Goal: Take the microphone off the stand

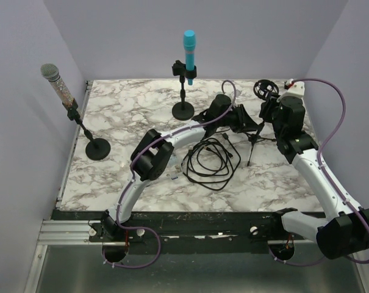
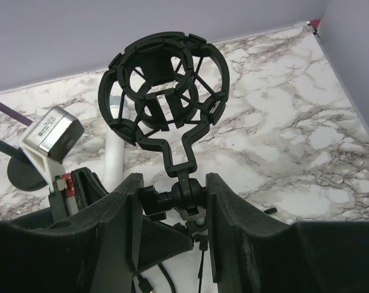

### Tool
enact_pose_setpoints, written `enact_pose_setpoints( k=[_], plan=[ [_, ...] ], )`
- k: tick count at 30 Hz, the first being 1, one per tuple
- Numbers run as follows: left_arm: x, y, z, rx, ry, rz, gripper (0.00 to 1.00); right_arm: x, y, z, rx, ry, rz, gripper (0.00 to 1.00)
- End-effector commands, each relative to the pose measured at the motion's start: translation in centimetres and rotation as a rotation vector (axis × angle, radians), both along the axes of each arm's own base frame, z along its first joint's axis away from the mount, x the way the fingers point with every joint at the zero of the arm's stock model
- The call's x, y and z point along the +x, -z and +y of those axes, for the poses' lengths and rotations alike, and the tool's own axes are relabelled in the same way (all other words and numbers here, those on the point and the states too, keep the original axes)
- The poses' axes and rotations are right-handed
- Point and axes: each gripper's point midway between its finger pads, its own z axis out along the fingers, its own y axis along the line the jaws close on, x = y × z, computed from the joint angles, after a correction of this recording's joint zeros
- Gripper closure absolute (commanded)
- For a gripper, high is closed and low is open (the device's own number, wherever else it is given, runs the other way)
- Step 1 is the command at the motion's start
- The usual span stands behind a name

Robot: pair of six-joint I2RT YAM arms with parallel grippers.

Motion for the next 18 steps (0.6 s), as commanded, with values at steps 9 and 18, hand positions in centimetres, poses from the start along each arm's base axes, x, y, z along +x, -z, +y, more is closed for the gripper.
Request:
enact_pose_setpoints(
  k=[9, 18],
  plan=[
    [-2.0, -4.1, 0.5, -0.430, 0.018, 0.962, 1.00, -0.3, 2.4, 1.0, 0.051, -0.028, 0.047, 0.99],
    [-1.3, -3.0, 1.7, -0.444, -0.042, 0.982, 0.38, -0.3, 2.7, 1.0, 0.046, -0.029, 0.055, 0.99]
  ],
)
